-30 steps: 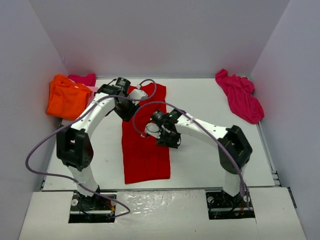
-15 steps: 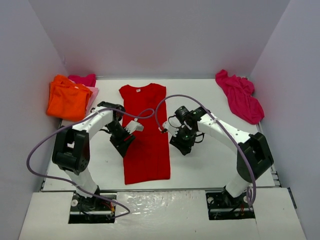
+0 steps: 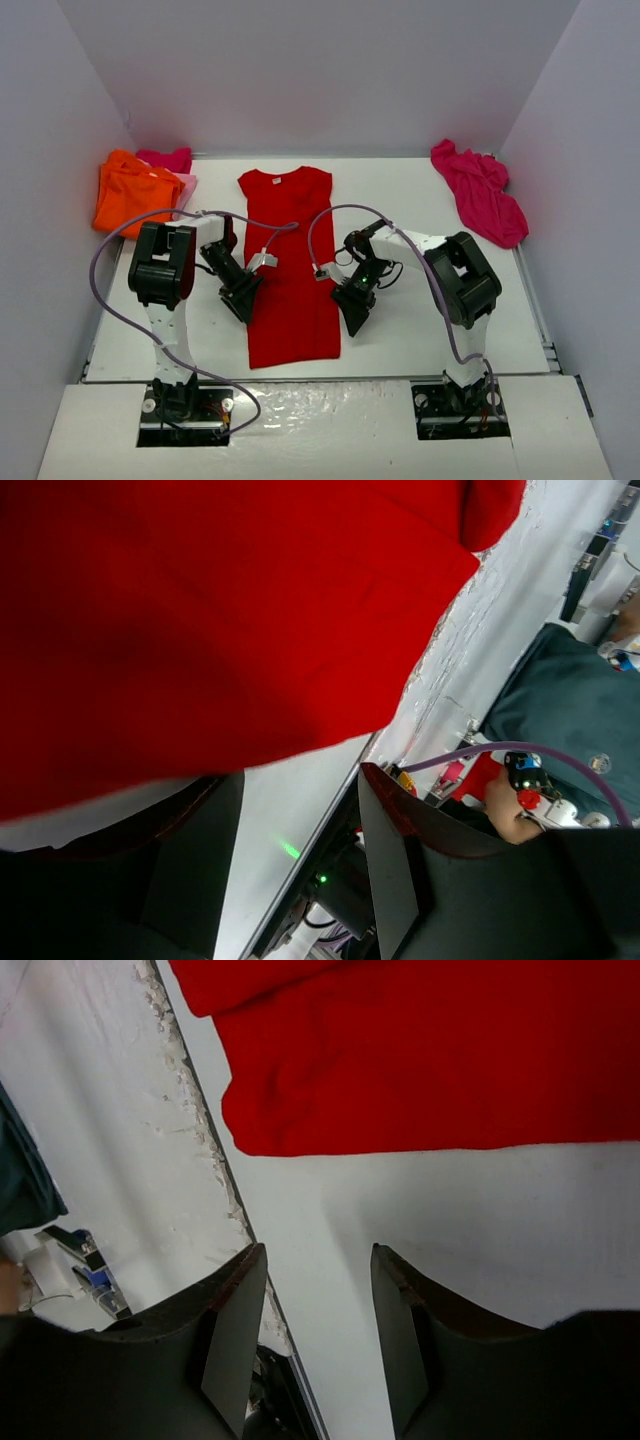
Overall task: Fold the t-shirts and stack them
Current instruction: Grab the bottom of the folded rectangular tshirt with both arms
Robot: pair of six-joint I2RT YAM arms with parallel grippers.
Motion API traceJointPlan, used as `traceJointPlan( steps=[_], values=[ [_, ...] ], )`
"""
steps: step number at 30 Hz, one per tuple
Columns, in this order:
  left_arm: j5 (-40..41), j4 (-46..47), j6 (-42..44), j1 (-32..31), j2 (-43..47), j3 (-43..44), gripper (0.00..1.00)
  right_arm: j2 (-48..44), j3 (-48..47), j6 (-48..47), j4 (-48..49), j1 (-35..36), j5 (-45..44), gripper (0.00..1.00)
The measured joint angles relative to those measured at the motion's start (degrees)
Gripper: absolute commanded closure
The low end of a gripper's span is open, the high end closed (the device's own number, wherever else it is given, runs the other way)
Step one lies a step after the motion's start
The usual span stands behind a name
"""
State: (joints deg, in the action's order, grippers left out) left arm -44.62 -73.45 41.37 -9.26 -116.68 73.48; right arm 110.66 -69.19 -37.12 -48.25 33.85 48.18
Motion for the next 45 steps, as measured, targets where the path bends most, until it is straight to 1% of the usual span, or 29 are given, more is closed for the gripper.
traceJointPlan(
  steps=[2,6,8,11,16,20,24,28,32,34,36,37,39,41,42,45],
  values=[
    [-1.2,-0.3,0.6,0.0,-2.1,0.0,0.53,0.8,0.1,-0.7,-0.3,-0.1,1.3,0.57],
    [-3.1,-0.8,1.4,0.0,-2.6,0.0,0.52,1.0,0.1,-1.7,-0.7,-0.1,3.2,0.55],
    [-3.6,-0.8,1.6,0.0,-2.8,0.0,0.52,1.3,0.1,-2.1,-0.7,-0.1,3.9,0.51],
    [-4.1,-0.8,1.7,0.0,-2.9,0.0,0.51,2.4,0.1,-2.3,-0.7,-0.1,4.9,0.5],
    [-5.3,-1.3,1.6,0.0,-3.9,0.0,0.51,6.5,0.1,-1.8,-1.6,0.8,7.5,0.5],
    [-5.3,-1.3,0.6,0.0,-3.9,0.0,0.5,7.5,0.1,-1.4,-2.7,3.2,8.8,0.5],
    [-3.9,-1.2,-0.6,0.0,-3.1,-0.1,0.5,9.0,-0.2,-0.2,-3.1,4.8,10.2,0.52],
    [-3.0,-1.0,-2.3,0.0,-1.8,-0.1,0.5,10.5,-0.3,3.5,-2.9,5.0,11.5,0.51],
    [-2.2,1.3,-5.1,-0.4,-0.9,-1.4,0.5,8.6,2.3,13.0,2.0,3.9,10.9,0.52],
    [-1.9,1.9,-6.1,-0.8,-0.9,-2.1,0.51,7.7,3.1,16.7,3.9,3.3,10.2,0.58],
    [-1.5,2.3,-7.2,-1.5,-0.7,-2.5,0.62,7.7,3.2,19.7,5.1,3.3,9.4,0.71],
    [-1.3,2.6,-7.6,-1.7,-0.5,-2.7,0.69,7.7,3.2,20.9,5.7,3.3,8.7,0.73],
    [-0.8,3.4,-8.3,-2.2,-0.3,-2.9,0.84,7.7,3.3,22.9,6.9,3.6,7.1,0.84],
    [-0.3,4.1,-8.9,-2.5,-0.2,-2.9,0.94,7.7,3.1,24.7,7.7,4.1,5.4,0.96],
    [-0.1,4.4,-9.1,-2.7,-0.2,-2.9,1.0,7.8,3.0,25.3,8.1,4.5,4.6,0.98],
    [0.3,4.9,-9.4,-2.8,-0.2,-2.9,1.0,8.2,2.4,26.4,8.7,6.2,3.6,1.0]
  ],
)
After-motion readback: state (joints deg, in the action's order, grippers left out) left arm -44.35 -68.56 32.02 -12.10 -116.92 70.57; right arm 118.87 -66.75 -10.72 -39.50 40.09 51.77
